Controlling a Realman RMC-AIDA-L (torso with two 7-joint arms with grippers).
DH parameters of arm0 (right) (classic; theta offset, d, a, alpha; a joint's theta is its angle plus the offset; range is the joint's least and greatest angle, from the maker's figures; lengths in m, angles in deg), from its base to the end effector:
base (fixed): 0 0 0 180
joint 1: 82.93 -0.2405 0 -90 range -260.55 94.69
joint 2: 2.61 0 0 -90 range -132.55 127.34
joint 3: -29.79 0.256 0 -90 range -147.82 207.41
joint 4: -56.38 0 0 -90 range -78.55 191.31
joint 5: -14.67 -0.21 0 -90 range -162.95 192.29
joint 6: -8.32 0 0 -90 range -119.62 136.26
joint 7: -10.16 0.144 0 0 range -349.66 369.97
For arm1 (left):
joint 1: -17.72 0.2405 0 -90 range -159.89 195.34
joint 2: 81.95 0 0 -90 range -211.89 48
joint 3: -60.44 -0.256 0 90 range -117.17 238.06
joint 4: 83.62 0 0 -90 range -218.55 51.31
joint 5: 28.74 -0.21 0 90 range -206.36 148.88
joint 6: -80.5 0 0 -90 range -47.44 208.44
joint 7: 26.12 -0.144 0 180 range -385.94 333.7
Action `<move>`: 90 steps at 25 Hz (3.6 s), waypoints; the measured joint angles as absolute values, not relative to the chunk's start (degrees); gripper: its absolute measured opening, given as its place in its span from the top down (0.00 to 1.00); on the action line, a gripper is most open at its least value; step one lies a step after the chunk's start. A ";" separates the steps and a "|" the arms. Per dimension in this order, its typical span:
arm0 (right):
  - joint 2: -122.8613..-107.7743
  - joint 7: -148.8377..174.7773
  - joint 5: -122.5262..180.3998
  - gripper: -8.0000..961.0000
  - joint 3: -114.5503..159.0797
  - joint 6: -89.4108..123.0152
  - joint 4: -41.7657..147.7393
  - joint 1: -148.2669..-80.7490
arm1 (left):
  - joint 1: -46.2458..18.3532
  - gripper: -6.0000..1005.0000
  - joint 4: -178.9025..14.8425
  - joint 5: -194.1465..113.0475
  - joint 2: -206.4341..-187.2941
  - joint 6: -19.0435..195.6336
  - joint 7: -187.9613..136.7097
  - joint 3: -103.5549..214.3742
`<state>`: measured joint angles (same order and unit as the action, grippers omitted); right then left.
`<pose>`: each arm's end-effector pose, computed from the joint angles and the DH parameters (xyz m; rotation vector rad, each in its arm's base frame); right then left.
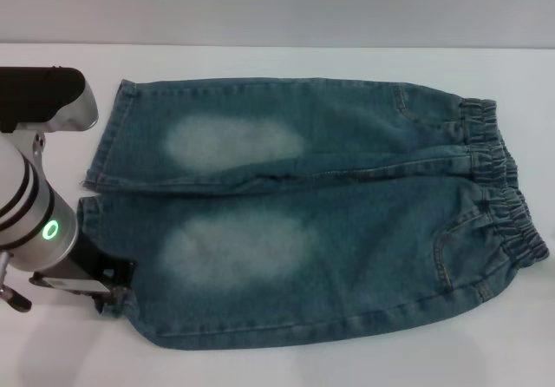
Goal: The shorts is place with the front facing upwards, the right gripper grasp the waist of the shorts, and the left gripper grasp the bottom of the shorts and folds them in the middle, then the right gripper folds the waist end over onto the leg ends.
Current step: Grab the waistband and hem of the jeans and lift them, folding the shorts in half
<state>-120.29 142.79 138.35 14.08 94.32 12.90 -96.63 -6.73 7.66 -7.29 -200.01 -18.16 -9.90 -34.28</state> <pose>0.3976 0.2415 0.0731 -1.5768 2.0103 0.8881 -0.2026 0.2968 0.0001 -1.9151 -1.6154 0.6078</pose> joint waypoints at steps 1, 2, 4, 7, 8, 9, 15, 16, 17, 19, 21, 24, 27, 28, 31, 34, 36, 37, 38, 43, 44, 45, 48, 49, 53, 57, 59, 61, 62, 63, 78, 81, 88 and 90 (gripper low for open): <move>-120.26 142.57 138.71 0.17 14.03 93.78 13.22 -96.90 | -6.73 0.98 7.66 -7.29 -200.01 -18.16 -9.90 -34.28; -120.26 142.40 139.17 0.17 13.99 93.28 13.50 -97.23 | -6.83 0.98 7.70 -7.29 -199.99 -18.16 -9.91 -34.24; -120.25 142.31 140.59 0.17 13.94 92.14 13.90 -97.90 | -6.96 0.98 7.70 -7.30 -199.98 -18.16 -9.92 -34.22; -120.22 142.11 142.50 0.17 13.94 91.12 14.11 -98.94 | -6.99 0.98 7.70 -7.30 -199.98 -18.16 -9.99 -34.21; -120.23 141.86 142.83 0.17 13.96 91.02 14.32 -99.36 | -6.99 0.98 7.70 -7.30 -199.98 -18.16 -10.01 -34.21; -120.23 141.86 142.83 0.17 13.96 91.02 14.32 -99.36 | -6.99 0.98 7.70 -7.29 -199.98 -18.15 -10.05 -34.22; -120.24 141.62 142.99 0.17 13.97 90.89 14.73 -99.87 | -6.97 0.98 7.65 -7.29 -199.98 -17.99 -10.16 -34.31; -120.24 141.62 143.05 0.17 13.98 90.88 14.74 -99.91 | -6.97 0.98 7.64 -7.29 -199.98 -17.95 -10.17 -34.29; -120.24 141.61 143.12 0.17 13.98 90.87 14.77 -99.97 | -6.97 0.98 7.63 -7.29 -199.99 -17.88 -10.18 -34.26; -120.26 141.60 143.18 0.17 13.96 90.83 14.90 -100.04 | -6.99 0.98 7.60 -7.29 -199.98 -17.79 -10.19 -34.23; -120.31 141.58 143.20 0.17 13.93 90.76 15.01 -100.09 | -7.08 0.98 7.55 -7.29 -199.98 -17.73 -10.20 -34.21; -120.30 141.54 143.19 0.17 13.84 90.77 15.88 -100.32 | -7.13 0.98 7.52 -7.29 -199.98 -17.64 -10.21 -34.21; -120.20 141.34 143.16 0.17 13.24 90.57 16.64 -100.61 | -7.14 0.98 7.53 -7.29 -200.00 -17.59 -10.22 -34.21; -120.18 141.25 143.14 0.17 12.96 90.43 16.90 -100.73 | -7.15 0.98 7.54 -7.29 -200.03 -17.57 -10.22 -34.21; -120.06 141.00 143.13 0.17 12.22 89.88 17.90 -101.20 | -7.15 0.98 7.56 -7.29 -200.07 -17.44 -10.22 -34.21; -119.87 140.70 143.12 0.17 11.94 89.70 19.04 -101.75 | -7.15 0.98 7.58 -7.30 -200.07 -17.41 -10.22 -34.21; -119.80 140.66 143.12 0.17 11.80 89.74 19.31 -101.90 | -7.17 0.98 7.59 -7.30 -200.07 -17.41 -10.22 -34.20; -119.79 140.69 143.13 0.17 11.69 89.98 19.31 -101.93 | -7.23 0.98 7.60 -7.30 -200.08 -17.40 -10.22 -34.21; -119.82 140.88 143.18 0.17 11.59 90.53 19.01 -101.92 | -7.37 0.98 7.61 -7.30 -200.08 -17.41 -10.21 -34.21; -121.31 141.24 143.44 0.17 11.96 93.17 11.59 -100.49 | -7.83 0.98 7.53 -7.30 -200.07 -17.43 -10.09 -34.21; -121.31 141.24 143.44 0.17 11.96 93.17 11.59 -100.49 | -7.97 0.98 7.48 -7.29 -200.07 -17.44 -10.08 -34.21; -121.38 141.25 143.42 0.17 12.01 93.42 10.98 -100.31 | -8.05 0.98 7.44 -7.29 -200.07 -17.43 -10.08 -34.21; -121.22 141.11 143.23 0.17 11.92 93.87 11.15 -100.72 | -8.34 0.98 7.11 -7.28 -200.07 -17.32 -9.99 -34.21; -121.19 141.07 143.20 0.17 11.78 93.90 11.22 -100.94 | -8.42 0.98 7.04 -7.30 -200.07 -17.27 -9.99 -34.21; -121.17 141.00 143.20 0.17 11.60 94.10 11.26 -101.62 | -8.64 0.98 6.93 -7.29 -200.07 -16.78 -9.95 -34.21; -121.14 141.04 143.21 0.17 11.51 94.15 11.25 -102.22 | -8.65 0.98 6.90 -7.29 -200.07 -16.57 -9.87 -33.94; -121.13 141.12 143.37 0.17 11.29 94.02 11.26 -102.37 | -8.66 0.98 6.90 -7.29 -200.08 -16.47 -9.87 -33.91; -121.12 141.31 143.48 0.17 11.05 93.83 11.35 -102.41 | -8.74 0.98 6.90 -7.29 -200.12 -16.45 -9.81 -33.90; -121.11 141.32 143.48 0.17 11.04 93.74 11.46 -102.41 | -8.80 0.98 6.90 -7.29 -200.12 -16.44 -9.79 -33.89; -121.10 141.34 143.48 0.17 11.03 93.63 11.59 -102.37 | -8.86 0.98 6.90 -7.29 -200.13 -16.44 -9.76 -33.88; -120.99 141.13 144.26 0.17 10.08 93.39 13.51 -102.95 | -9.27 0.98 6.91 -7.29 -200.16 -16.53 -9.71 -34.32; -120.99 141.27 144.26 0.17 9.81 93.64 13.51 -102.96 | -9.26 0.98 6.91 -7.17 -200.16 -16.52 -9.80 -34.39; -120.84 140.57 144.11 0.23 9.77 94.20 13.45 -102.57 | -9.33 0.98 6.91 -7.09 -200.16 -16.46 -10.18 -34.03; -120.78 140.50 144.24 0.32 9.69 94.14 13.50 -102.55 | -9.44 0.98 6.91 -7.08 -200.16 -16.40 -10.19 -33.98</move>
